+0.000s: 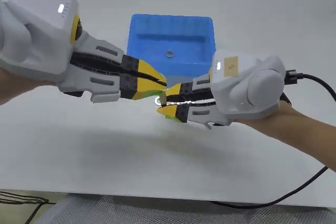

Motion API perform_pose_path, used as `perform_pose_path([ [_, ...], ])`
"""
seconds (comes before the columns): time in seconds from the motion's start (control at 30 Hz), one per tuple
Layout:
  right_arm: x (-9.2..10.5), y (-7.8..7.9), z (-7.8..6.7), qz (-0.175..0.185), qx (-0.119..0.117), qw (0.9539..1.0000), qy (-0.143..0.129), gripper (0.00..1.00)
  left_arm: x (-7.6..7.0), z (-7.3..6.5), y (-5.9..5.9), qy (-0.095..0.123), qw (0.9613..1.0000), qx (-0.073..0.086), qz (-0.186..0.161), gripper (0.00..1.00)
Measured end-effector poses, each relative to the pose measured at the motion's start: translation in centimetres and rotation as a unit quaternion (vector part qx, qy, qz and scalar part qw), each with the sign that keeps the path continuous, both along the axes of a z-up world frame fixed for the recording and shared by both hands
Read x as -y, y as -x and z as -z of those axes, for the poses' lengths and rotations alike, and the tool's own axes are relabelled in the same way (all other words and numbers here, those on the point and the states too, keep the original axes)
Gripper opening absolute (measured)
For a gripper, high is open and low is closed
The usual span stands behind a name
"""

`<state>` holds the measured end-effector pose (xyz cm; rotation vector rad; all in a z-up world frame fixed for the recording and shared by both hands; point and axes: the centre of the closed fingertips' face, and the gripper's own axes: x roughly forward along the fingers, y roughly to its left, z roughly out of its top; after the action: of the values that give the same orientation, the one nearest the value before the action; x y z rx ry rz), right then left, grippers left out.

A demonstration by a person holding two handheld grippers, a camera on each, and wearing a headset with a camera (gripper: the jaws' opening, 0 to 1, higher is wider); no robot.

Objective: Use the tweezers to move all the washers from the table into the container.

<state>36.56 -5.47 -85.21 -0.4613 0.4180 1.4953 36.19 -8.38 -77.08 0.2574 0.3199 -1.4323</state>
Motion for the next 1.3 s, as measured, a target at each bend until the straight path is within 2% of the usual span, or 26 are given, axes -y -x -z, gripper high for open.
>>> perform_pose_path([
  [0.2,0.0,0.2,0.5,-0.006,0.0,1.0,0.005,0.12,0.0,0.5,0.0,-0.004,1.0,-0.004,0.002,0.05],
  [0.33,0.0,0.2,0.8,-0.006,0.001,0.9999,0.01,0.12,0.0,0.8,0.0,-0.006,1.0,0.001,0.003,0.05],
  [0.37,0.0,0.2,0.8,-0.006,0.003,0.9999,0.008,0.12,0.0,0.8,0.0,-0.001,1.0,-0.004,0.001,0.05],
  [0.63,0.4,0.1,1.1,-0.001,-0.005,0.9999,0.012,0.12,-0.1,0.8,0.1,-0.003,1.0,-0.002,0.002,0.05],
  [0.73,0.3,0.2,1.1,-0.003,-0.001,0.9999,0.014,0.12,0.0,0.8,0.1,-0.004,1.0,-0.001,0.003,0.05],
  [1.0,0.3,0.1,0.8,0.003,-0.022,0.9997,0.002,0.12,0.0,0.8,0.0,-0.003,1.0,-0.002,0.003,0.05],
  [1.3,0.2,0.2,0.4,0.005,-0.031,0.9995,-0.005,0.12,0.1,0.8,0.0,-0.002,1.0,-0.004,0.003,0.05],
])
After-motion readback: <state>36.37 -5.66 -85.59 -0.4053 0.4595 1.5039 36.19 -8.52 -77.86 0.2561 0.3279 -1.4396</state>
